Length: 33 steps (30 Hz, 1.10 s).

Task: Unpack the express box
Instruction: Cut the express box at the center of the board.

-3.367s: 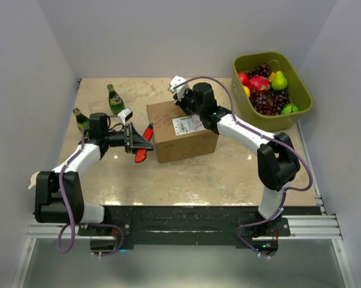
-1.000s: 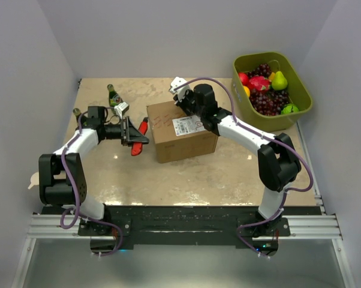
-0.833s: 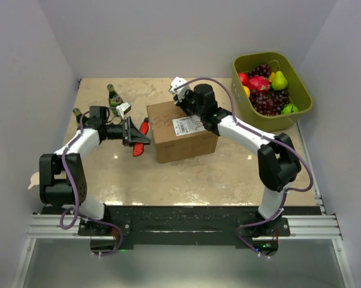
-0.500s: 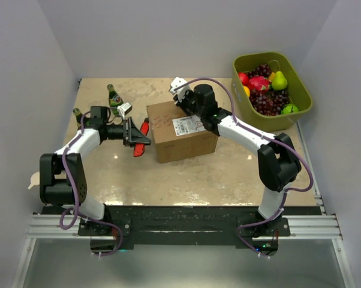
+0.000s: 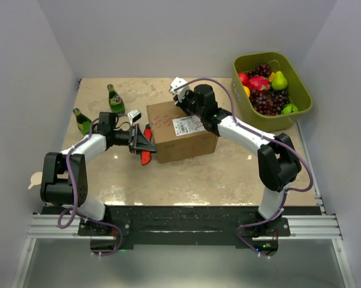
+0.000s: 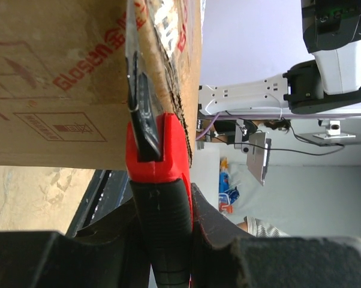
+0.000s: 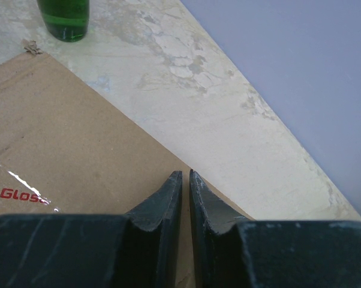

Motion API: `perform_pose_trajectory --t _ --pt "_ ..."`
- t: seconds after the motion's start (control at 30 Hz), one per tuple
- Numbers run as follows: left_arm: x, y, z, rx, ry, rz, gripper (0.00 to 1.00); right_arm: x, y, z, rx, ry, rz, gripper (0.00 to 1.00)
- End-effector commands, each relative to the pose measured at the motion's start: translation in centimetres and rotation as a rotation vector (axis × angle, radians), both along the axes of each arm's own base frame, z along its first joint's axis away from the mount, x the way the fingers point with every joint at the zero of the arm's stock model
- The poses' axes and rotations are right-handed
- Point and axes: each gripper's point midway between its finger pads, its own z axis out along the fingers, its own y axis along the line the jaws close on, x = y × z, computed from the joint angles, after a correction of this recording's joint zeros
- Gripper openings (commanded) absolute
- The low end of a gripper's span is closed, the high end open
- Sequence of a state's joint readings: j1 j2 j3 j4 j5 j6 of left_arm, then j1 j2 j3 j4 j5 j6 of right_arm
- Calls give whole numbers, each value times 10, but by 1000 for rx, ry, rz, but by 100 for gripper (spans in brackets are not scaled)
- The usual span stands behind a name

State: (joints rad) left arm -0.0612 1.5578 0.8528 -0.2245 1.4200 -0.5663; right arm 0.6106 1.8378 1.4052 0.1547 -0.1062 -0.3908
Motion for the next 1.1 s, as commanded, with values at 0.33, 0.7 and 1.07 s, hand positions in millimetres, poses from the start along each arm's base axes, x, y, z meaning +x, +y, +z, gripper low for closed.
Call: perform_pose_trajectory --t 0.33,0.7,1.07 --pt "-24 -11 23 -78 -8 -102 0 -44 -3 -88 -148 259 65 17" --pt "-30 -15 22 -81 -7 -120 0 -47 -4 -86 -153 253 68 17" --pt "-26 -10 25 -43 -45 -69 0 -47 -2 -76 -141 232 70 37"
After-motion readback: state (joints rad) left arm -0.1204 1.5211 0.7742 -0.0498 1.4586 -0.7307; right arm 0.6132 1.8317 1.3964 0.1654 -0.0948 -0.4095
